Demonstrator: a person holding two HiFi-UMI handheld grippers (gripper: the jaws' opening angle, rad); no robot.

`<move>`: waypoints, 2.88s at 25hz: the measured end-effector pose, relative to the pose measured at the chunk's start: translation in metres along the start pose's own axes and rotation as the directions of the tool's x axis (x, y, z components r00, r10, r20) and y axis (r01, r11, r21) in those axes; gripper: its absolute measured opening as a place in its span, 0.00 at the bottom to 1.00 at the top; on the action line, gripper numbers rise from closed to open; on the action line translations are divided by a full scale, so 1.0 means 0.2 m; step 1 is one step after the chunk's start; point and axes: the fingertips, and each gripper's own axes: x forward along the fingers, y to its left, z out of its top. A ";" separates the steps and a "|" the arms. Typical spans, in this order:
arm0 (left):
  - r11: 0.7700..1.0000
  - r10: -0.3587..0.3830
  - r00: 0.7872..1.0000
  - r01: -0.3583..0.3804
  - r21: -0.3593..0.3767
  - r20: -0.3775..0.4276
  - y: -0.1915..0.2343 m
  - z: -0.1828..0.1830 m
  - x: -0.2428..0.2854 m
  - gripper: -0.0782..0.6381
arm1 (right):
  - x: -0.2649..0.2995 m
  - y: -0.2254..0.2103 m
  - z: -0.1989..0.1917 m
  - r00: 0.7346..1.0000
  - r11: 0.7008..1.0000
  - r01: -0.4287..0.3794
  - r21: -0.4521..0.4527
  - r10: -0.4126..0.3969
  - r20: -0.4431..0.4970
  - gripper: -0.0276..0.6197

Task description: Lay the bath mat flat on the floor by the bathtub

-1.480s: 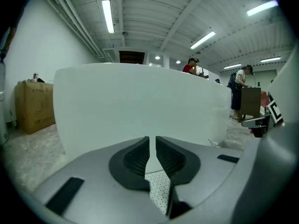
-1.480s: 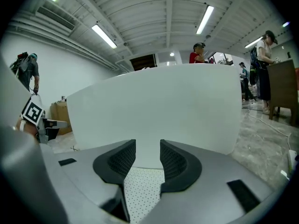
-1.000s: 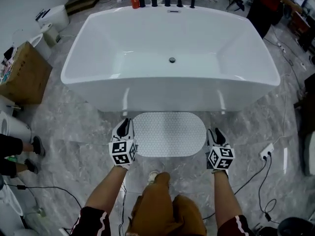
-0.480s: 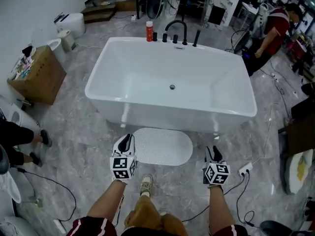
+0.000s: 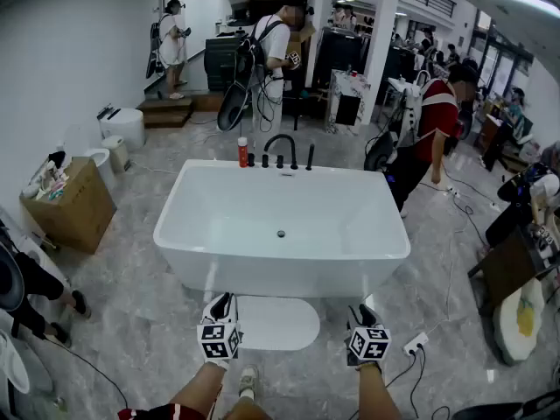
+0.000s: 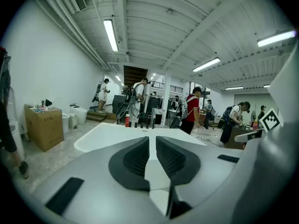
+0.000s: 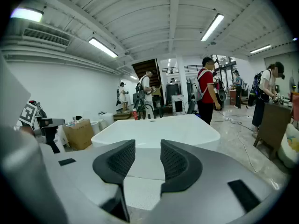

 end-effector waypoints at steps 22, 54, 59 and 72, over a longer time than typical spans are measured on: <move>0.997 -0.075 0.981 0.070 0.034 0.180 -0.38 0.48 -0.77 0.19 | -0.84 0.20 0.21 0.984 0.998 -0.047 0.040 0.040 0.173 0.31; 0.987 -0.141 0.941 0.110 0.117 0.309 -0.53 0.67 -1.36 0.13 | -1.36 0.57 0.37 0.942 0.994 -0.103 -0.044 0.111 0.316 0.21; 0.985 -0.153 0.938 0.121 0.121 0.312 -0.58 0.69 -1.36 0.13 | -1.41 0.60 0.42 0.947 0.991 -0.090 -0.095 0.115 0.299 0.16; 0.989 -0.142 0.950 0.127 0.074 0.278 -0.49 0.64 -1.37 0.13 | -1.48 0.60 0.40 0.954 0.992 -0.056 -0.109 0.085 0.286 0.12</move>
